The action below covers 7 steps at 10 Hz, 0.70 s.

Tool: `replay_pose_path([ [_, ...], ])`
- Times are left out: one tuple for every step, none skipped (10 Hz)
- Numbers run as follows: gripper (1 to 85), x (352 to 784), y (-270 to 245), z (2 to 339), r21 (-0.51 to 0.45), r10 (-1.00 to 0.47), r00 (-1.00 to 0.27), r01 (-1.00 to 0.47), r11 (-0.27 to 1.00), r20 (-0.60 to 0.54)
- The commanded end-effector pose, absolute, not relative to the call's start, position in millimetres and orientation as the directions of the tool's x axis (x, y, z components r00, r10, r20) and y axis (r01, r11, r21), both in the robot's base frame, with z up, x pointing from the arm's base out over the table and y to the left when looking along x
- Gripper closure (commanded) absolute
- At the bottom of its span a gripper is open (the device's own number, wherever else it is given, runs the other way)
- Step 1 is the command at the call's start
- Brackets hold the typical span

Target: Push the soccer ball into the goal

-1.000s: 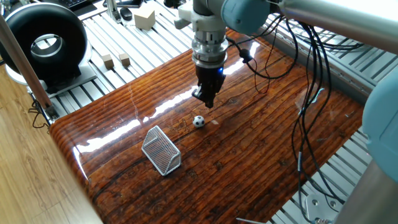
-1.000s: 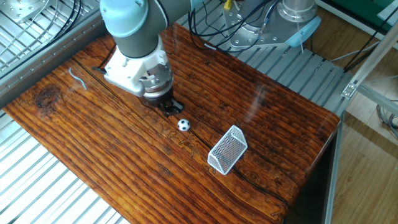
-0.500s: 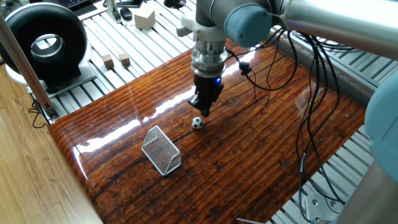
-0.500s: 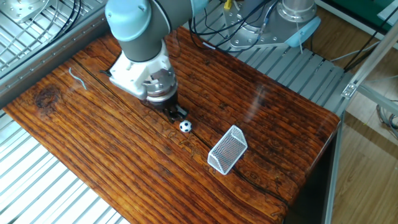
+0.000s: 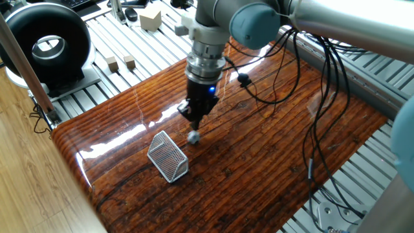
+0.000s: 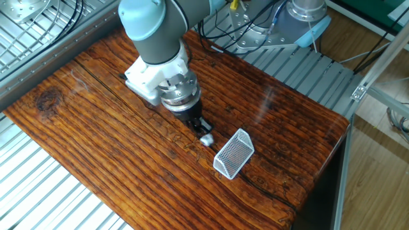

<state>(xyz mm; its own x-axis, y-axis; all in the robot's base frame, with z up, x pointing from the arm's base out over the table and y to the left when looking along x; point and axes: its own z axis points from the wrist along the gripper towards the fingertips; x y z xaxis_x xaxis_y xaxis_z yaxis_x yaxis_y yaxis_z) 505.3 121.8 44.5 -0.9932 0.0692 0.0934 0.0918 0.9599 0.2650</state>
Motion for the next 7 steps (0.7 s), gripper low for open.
replay_pose_path([
  [84.7,504.2,137.3,61.0,0.307,0.093,-0.989,0.123,0.944,0.112],
  [84.7,503.7,137.6,62.4,0.311,0.088,-0.99,0.119,0.943,0.111],
  [84.7,503.2,137.6,63.4,0.311,0.087,-0.99,0.117,0.943,0.111],
  [84.7,502.9,136.5,63.6,0.308,0.085,-0.99,0.116,0.944,0.112],
  [84.7,503.4,128.5,60.9,0.288,0.074,-0.992,0.102,0.952,0.106],
  [84.7,506.0,119.3,58.2,0.276,0.06,-0.994,0.084,0.958,0.094],
  [84.7,508.5,100.3,57.0,0.235,0.032,-0.996,0.052,0.971,0.087],
])
